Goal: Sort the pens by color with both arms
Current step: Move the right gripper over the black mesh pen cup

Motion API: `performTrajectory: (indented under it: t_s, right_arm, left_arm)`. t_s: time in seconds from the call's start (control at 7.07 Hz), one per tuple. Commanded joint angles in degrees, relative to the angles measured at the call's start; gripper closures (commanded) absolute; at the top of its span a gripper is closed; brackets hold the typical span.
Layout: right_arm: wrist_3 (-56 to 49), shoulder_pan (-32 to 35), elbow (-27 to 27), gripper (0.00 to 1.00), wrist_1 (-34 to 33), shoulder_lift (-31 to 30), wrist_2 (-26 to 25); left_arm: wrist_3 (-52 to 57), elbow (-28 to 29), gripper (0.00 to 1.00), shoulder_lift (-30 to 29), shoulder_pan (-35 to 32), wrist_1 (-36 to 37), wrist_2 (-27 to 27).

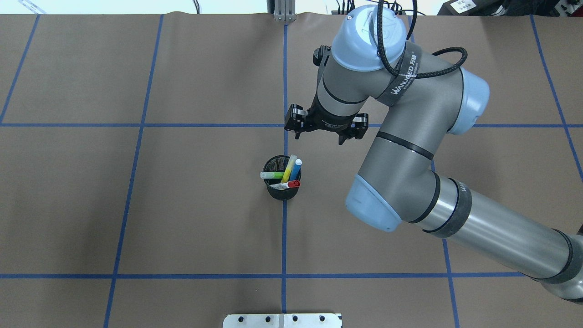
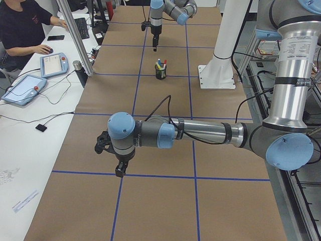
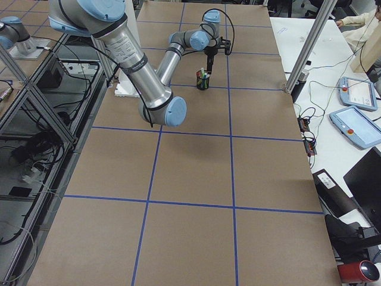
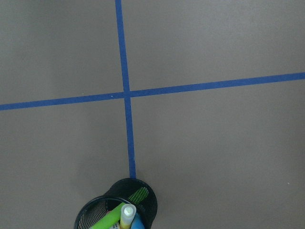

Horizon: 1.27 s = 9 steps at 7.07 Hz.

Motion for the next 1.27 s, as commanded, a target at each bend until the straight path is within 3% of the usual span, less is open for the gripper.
performTrajectory:
  t_s: [0.0, 0.85, 1.13]
  right_arm:
    - [-0.2, -1.2, -3.5, 0.02, -0.8, 2.9, -2.1]
    - [-6.7, -3.1, -6.1, 0.02, -0.5, 2.5, -2.0]
    - [-8.1, -3.5, -6.2, 0.09, -0.3, 2.1, -1.2]
  left_arm:
    - [0.0, -0.1, 0.01, 0.0, 0.0, 0.0, -0.1]
    - [0.0, 0.0, 0.01, 0.0, 0.0, 0.0, -0.7]
    - [0.0, 0.0, 0.01, 0.0, 0.0, -0.1, -0.7]
